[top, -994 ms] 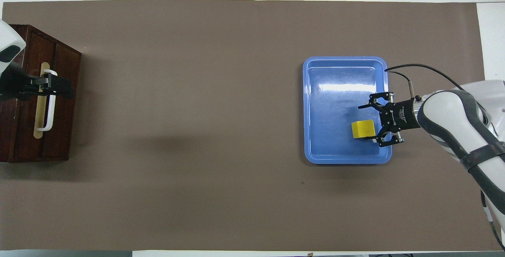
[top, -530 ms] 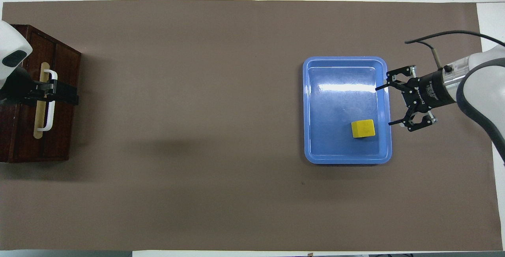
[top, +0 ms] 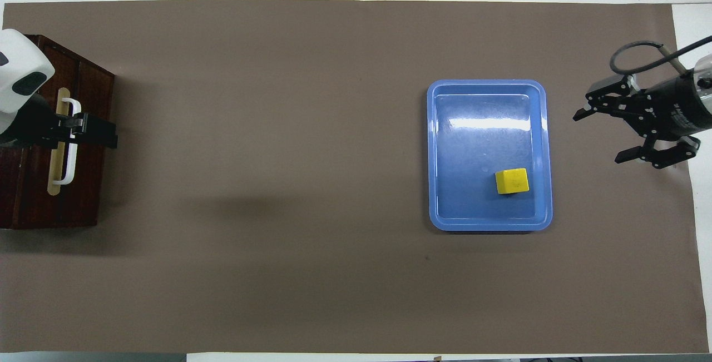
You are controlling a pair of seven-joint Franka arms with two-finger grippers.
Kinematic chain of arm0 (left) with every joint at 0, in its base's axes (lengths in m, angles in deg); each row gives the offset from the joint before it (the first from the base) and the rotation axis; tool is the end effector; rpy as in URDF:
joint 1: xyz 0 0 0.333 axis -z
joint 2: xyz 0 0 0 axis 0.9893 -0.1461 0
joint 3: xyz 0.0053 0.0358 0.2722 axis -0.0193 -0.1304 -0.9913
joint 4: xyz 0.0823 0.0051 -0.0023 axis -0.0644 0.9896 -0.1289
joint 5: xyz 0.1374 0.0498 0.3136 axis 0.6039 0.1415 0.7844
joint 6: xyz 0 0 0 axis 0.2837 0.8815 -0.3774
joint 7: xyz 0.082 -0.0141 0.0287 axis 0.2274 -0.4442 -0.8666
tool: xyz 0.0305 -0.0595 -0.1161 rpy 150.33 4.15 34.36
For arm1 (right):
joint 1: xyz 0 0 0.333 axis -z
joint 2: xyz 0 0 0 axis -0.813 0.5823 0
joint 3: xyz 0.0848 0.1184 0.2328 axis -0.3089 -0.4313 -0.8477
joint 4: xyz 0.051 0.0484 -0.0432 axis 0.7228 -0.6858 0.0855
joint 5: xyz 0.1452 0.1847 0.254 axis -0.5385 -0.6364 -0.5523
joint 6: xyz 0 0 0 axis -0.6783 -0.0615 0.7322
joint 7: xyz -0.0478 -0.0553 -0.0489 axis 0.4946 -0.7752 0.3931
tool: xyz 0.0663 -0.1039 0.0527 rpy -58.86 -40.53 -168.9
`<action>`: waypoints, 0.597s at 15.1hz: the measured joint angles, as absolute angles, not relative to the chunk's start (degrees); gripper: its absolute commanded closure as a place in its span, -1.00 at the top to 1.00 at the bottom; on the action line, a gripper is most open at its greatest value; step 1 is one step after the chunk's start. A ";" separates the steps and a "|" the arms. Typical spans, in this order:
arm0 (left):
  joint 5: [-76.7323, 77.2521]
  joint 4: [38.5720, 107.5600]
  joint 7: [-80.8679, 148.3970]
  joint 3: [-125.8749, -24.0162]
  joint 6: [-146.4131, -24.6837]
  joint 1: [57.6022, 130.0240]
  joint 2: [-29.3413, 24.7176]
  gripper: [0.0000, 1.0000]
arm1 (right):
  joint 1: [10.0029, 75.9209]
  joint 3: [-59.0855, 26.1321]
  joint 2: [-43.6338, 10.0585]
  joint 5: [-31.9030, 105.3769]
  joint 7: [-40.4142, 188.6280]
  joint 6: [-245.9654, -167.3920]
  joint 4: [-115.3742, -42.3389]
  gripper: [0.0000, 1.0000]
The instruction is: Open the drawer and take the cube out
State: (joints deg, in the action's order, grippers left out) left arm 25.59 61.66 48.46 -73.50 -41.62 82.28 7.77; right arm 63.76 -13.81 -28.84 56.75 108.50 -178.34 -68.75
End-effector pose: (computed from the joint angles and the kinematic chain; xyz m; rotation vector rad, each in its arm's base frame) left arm 0.5039 -0.0453 0.5064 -3.1330 0.1209 0.0878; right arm 0.5106 -0.0190 0.5039 -2.8581 0.8100 0.2482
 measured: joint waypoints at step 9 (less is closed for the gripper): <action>25.58 61.62 48.46 -73.50 -41.62 82.29 7.81 1.00 | 63.69 -16.38 -33.35 69.20 76.80 -178.16 -68.48 1.00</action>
State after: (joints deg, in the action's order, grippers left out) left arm 25.58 61.62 48.46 -73.50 -41.62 82.29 7.81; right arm 63.69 -16.38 -33.35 69.20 76.80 -178.16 -68.48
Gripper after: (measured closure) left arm 0.000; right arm 0.000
